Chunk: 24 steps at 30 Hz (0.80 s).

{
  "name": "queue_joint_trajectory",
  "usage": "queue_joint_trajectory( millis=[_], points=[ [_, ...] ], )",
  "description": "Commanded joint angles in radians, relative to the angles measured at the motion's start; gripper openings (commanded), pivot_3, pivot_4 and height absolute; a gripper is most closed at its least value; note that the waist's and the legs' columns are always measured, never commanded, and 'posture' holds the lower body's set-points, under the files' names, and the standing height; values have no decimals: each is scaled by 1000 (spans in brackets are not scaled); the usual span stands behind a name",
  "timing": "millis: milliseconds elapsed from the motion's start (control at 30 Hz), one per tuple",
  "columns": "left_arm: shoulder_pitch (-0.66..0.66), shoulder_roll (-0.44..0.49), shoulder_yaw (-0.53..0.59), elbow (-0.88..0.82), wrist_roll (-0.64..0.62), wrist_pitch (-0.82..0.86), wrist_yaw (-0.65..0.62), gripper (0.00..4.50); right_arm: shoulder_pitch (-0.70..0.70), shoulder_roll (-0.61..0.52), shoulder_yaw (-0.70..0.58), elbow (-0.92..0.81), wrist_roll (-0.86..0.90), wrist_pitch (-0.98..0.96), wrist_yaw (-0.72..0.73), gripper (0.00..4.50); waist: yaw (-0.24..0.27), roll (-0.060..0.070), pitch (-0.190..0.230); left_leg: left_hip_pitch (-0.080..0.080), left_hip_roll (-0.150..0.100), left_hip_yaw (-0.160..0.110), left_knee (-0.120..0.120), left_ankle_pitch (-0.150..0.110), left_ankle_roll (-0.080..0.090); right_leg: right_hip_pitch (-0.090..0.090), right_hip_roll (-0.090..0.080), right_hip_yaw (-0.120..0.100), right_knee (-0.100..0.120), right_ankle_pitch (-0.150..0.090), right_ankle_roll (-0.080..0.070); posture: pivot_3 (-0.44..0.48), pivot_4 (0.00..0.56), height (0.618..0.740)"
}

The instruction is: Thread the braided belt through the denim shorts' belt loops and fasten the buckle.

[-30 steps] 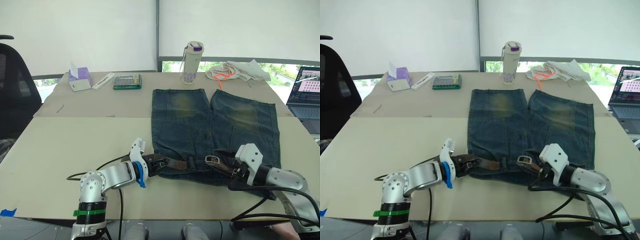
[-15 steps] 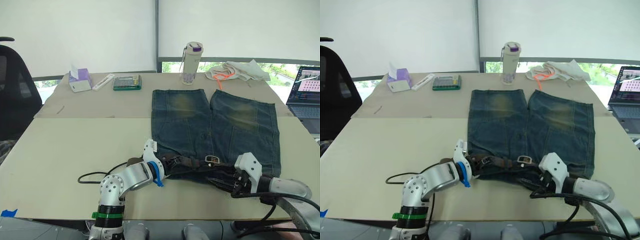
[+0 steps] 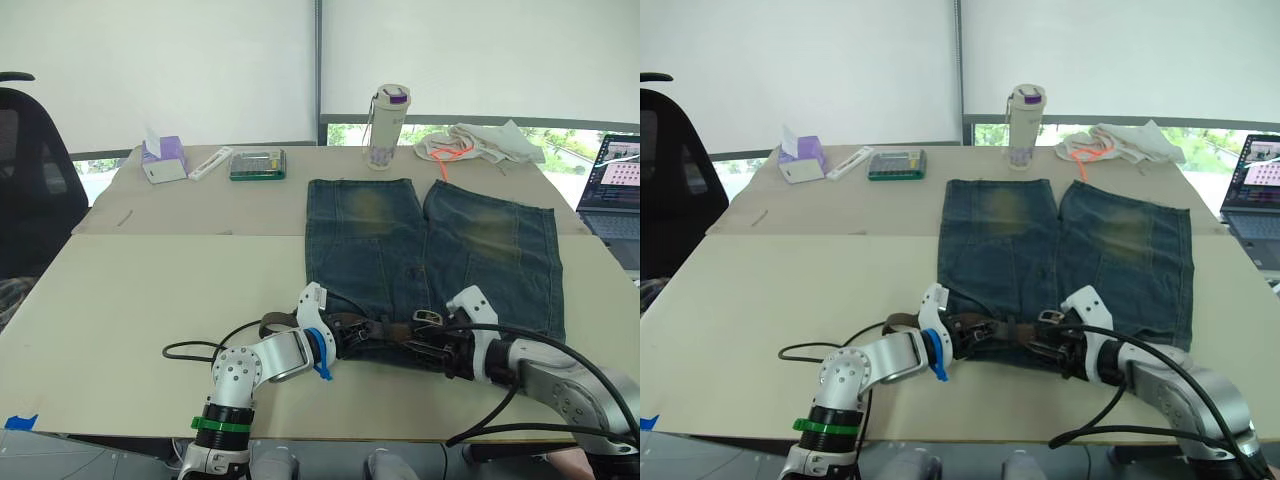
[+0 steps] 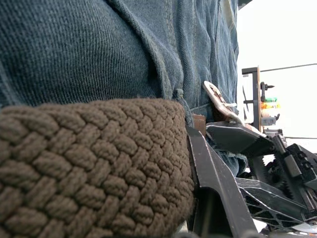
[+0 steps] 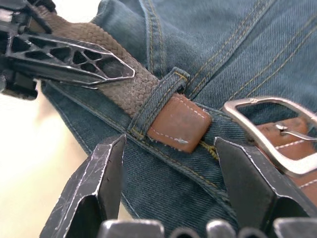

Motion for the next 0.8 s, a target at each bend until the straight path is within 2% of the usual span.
queue_joint_trajectory(
  millis=[33, 167, 267, 467, 500, 533, 700, 800],
  points=[
    [4, -11, 6, 7, 18, 19, -19, 0, -20, 49, -20, -27, 53, 76, -44, 3177, -1, 0, 0, 0, 0, 0, 0, 0, 0, 0, 0, 0, 0, 0, 0, 0, 150, 740],
    [-1, -17, 17, 12, 36, 30, -29, 0, -44, 113, -70, -44, 134, 153, -77, 3177, -4, 0, -1, 0, 0, 0, 0, 0, 0, 0, 0, 0, 0, 0, 0, 0, 150, 740],
    [-6, -23, 24, 19, 51, 37, -37, 0, -56, 141, -106, -40, 166, 184, -105, 2350, -5, 1, -2, 0, 0, 0, 0, 0, 0, 0, 0, 0, 0, 0, 0, 0, 150, 740],
    [-14, -28, 38, 23, 78, 56, -61, 0, -85, 209, -199, -29, 244, 236, -167, 269, -8, 3, -4, 0, 0, 0, 0, 0, 0, 0, 1, 0, 0, 0, 0, 0, 150, 740],
    [-15, -26, 38, 22, 81, 60, -72, 0, -88, 214, -207, -32, 254, 245, -173, 25, -8, 3, -4, 0, 0, 0, 0, 0, 0, 0, 1, 0, 0, 0, 0, 0, 150, 740],
    [-18, -23, 38, 21, 82, 65, -85, 0, -89, 216, -212, -33, 263, 251, -179, 25, -8, 4, -4, 0, 0, 0, 0, 0, 0, 0, 1, 0, 0, 0, 0, 0, 150, 740],
    [-30, 0, 63, 7, 82, 73, -154, 1741, -118, 226, -282, -23, 326, 280, -219, 0, -10, 6, -5, -1, 0, 0, 0, 0, 0, -1, 1, 0, 0, 0, 0, 0, 150, 740],
    [-22, 93, 38, -33, 134, 89, -262, 2732, -148, 205, -375, 23, 388, 301, -241, 0, -12, 6, -5, -1, 0, 1, 0, 0, 0, -2, 1, 0, 0, 0, 0, 0, 150, 740]
  ],
)
